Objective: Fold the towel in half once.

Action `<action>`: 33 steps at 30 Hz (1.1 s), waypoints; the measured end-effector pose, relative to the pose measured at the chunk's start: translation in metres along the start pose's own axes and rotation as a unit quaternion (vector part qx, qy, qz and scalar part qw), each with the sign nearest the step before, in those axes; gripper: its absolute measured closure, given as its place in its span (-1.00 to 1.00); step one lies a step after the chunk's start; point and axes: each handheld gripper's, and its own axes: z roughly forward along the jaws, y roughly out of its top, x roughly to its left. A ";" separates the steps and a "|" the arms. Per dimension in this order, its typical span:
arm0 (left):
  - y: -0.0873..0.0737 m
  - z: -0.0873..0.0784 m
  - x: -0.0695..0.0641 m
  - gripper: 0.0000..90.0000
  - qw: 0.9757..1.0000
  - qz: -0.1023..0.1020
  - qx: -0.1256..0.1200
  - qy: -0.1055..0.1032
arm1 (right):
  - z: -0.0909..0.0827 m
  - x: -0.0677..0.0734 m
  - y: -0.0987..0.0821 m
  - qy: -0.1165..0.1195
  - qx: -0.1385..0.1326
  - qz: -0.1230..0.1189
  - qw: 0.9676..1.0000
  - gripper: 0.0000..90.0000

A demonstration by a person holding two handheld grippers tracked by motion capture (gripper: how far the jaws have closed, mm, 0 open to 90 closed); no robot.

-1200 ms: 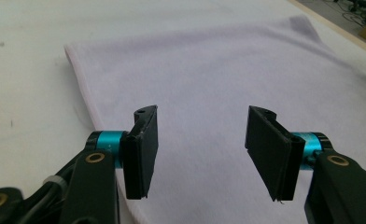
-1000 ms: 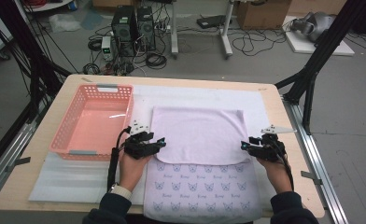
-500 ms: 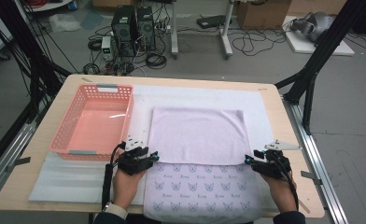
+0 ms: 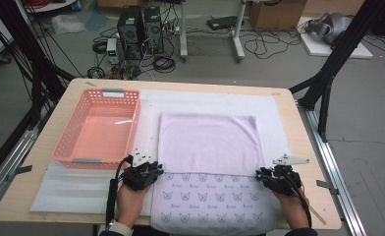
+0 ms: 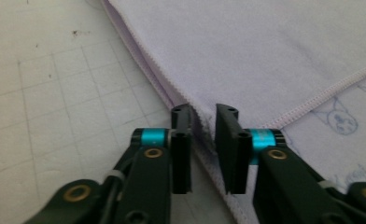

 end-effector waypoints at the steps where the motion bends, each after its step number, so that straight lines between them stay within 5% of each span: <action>1: 0.000 0.000 -0.001 0.78 1.000 0.000 -0.003 0.004 | 0.000 0.001 0.000 0.003 0.001 -0.001 1.000 0.80; 6: -0.001 -0.004 -0.001 0.92 1.000 0.013 -0.020 0.006 | 0.000 0.004 0.001 0.001 0.000 -0.007 1.000 0.91; 16: -0.003 -0.026 -0.002 0.93 0.998 -0.010 -0.048 -0.036 | -0.019 0.006 -0.005 0.012 -0.024 -0.012 1.000 0.91; 23: -0.017 -0.044 -0.014 0.93 0.996 -0.014 -0.052 -0.066 | -0.043 0.012 -0.020 0.022 -0.040 -0.010 0.999 0.91; 33: -0.035 -0.068 -0.028 0.93 0.995 0.006 -0.049 -0.084 | -0.068 0.026 -0.047 0.036 -0.044 -0.006 0.998 0.91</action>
